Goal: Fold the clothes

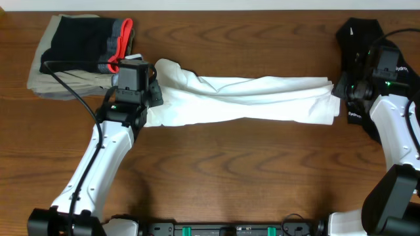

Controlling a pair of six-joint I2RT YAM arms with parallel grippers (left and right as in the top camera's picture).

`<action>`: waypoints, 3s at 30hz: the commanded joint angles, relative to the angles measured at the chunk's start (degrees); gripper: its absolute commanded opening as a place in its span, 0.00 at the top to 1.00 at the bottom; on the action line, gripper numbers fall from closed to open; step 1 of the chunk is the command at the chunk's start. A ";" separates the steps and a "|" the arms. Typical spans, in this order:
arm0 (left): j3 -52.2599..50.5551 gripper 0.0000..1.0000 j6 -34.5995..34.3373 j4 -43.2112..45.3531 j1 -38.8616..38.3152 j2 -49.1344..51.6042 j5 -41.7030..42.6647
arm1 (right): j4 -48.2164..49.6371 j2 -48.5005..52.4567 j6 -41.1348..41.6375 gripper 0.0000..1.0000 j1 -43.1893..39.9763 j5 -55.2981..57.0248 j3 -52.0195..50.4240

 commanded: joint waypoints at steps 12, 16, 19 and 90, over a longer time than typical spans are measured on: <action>1.01 0.94 -0.50 6.49 0.20 7.93 -0.90 | 3.19 10.12 -0.55 0.92 -0.17 -1.14 1.01; 1.01 0.94 -0.50 8.90 0.20 9.73 -0.90 | 5.05 13.38 -0.57 0.74 -0.17 -1.92 1.01; 1.01 0.83 -0.50 10.54 0.20 10.86 -0.90 | 5.84 14.05 -0.81 0.63 -0.17 -2.16 1.01; 1.01 0.02 5.75 -5.16 15.37 -1.14 1.20 | -24.50 27.06 -16.61 0.99 -10.38 -14.82 30.18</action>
